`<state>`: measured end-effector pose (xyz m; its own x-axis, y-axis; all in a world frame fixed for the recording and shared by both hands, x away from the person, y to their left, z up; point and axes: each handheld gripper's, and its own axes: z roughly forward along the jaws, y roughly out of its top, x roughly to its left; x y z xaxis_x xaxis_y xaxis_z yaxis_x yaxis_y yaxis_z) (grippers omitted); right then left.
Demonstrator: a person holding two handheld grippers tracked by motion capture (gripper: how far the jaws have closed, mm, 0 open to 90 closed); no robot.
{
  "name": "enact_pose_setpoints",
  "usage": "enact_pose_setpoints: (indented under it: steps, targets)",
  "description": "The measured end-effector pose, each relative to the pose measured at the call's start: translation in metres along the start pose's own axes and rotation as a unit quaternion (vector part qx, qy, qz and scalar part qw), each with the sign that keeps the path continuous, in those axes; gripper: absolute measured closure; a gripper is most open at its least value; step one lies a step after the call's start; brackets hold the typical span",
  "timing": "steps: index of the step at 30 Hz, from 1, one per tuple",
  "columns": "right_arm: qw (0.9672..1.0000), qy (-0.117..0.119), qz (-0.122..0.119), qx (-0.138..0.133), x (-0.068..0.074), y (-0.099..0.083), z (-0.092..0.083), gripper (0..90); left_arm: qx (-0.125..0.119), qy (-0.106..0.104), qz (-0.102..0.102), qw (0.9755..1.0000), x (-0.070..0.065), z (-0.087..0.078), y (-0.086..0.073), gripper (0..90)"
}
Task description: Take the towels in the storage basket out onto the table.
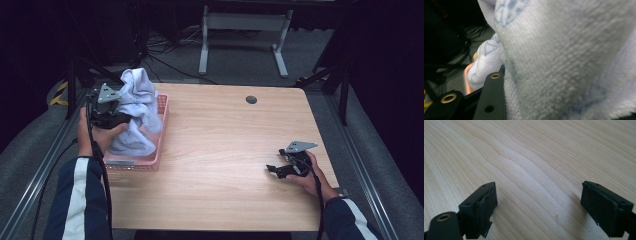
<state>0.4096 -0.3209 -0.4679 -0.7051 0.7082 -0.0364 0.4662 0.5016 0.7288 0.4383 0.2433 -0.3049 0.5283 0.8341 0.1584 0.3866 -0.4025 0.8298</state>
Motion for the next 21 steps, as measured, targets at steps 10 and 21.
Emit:
enact_pose_setpoints:
  steps: [10, 21]
  targets:
    - [1.0000, 0.000, 0.000, 0.001, 0.000, 0.000, 0.000, 13.9, -0.031, -0.068, 0.053, 0.9958, -0.055, 0.016, 0.043, 57.9]
    - [1.0000, 0.000, -0.002, 0.001, 0.000, -0.001, -0.001, 13.9, -0.033, -0.147, 0.096, 0.9839, -0.131, 0.058, 0.070, 57.7]
